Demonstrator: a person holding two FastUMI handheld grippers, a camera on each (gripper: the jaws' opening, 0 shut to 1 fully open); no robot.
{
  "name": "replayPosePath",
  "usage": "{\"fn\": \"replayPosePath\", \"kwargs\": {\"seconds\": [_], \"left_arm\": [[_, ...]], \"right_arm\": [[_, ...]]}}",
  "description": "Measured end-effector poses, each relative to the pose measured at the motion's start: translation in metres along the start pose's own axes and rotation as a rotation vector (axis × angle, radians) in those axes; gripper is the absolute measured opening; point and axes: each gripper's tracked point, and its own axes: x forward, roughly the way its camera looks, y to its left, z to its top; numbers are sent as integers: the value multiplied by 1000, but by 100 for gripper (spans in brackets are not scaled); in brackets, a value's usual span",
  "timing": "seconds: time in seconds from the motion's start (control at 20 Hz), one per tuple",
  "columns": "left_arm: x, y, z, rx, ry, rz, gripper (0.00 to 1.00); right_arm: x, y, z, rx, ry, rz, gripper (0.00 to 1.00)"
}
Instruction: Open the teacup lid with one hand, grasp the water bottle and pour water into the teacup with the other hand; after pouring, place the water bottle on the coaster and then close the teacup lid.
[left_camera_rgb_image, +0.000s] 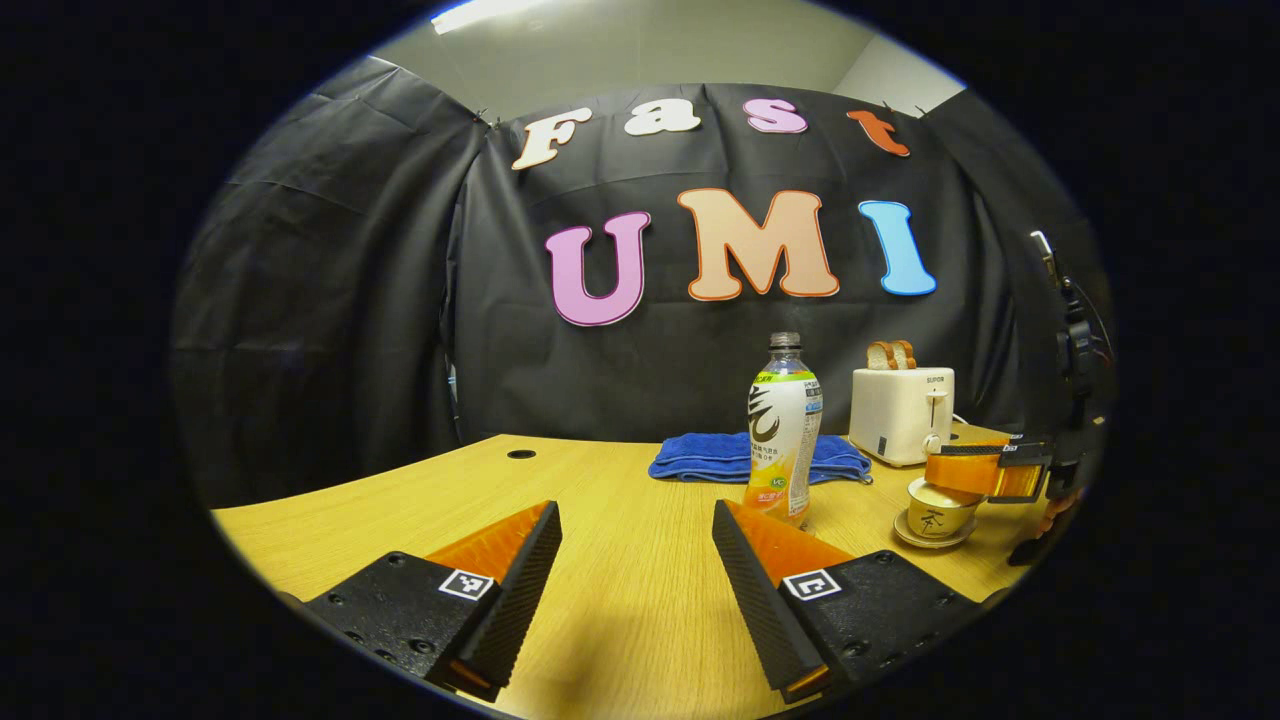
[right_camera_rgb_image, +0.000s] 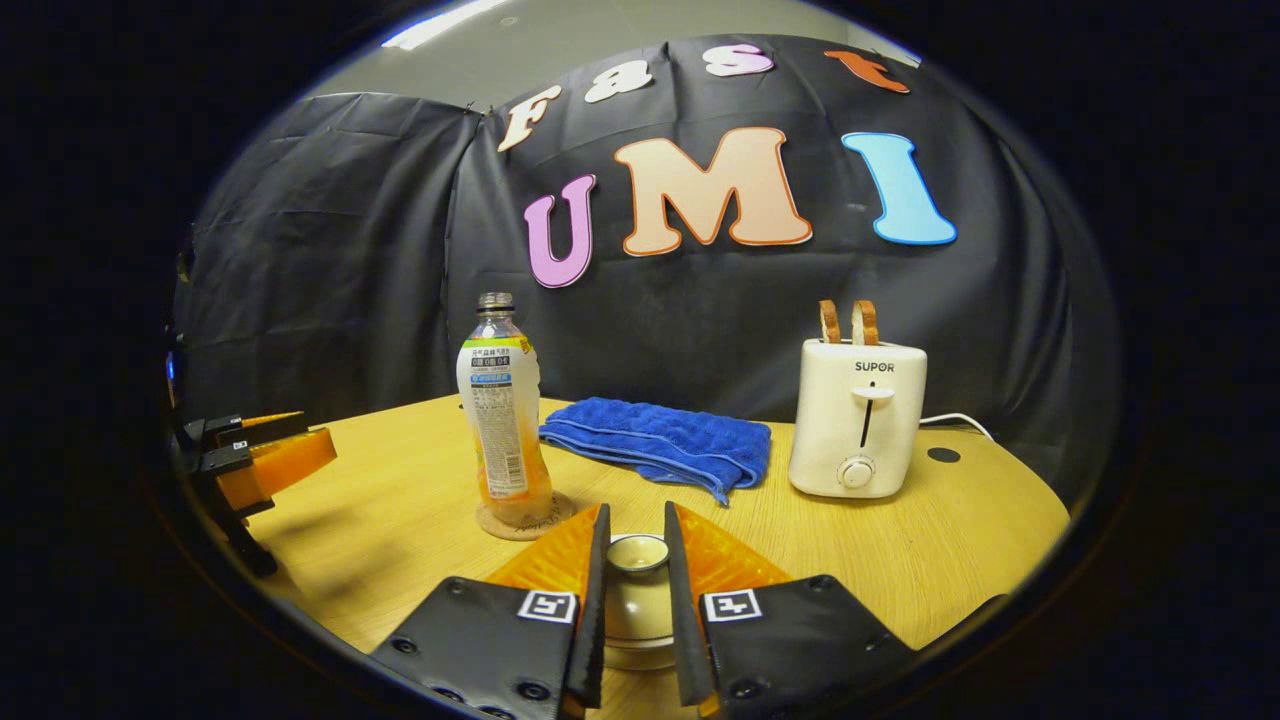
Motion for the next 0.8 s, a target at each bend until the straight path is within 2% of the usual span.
{"fn": "replayPosePath", "kwargs": {"seconds": [0.1, 0.15, 0.3, 0.35, 0.4, 0.45, 0.5, 0.8], "left_arm": [[0, 0, 0, 0, 0, 0, 89], [0, 0, 0, 0, 0, 0, 89], [1, 0, 0, 1, -1, 0, 89], [1, 0, 0, 0, -1, 0, 89], [0, 0, 0, 0, -1, 0, 89], [0, 0, -1, 0, -1, 0, 89], [1, 0, -1, 0, -1, 0, 89], [0, 0, 0, 0, -1, 0, 89]], "right_arm": [[-1, -1, 0, 6, 4, -9, 39], [1, -2, 0, 6, 5, -9, 38], [-4, -2, 1, -1, -1, -19, 87], [-7, -3, 3, -4, -11, -29, 87], [-10, -4, 4, -3, -22, -37, 97], [-12, -5, 6, 0, -33, -45, 94], [-16, -6, 6, 5, -44, -49, 97], [-46, -8, 11, 5, -108, -68, 97]]}}
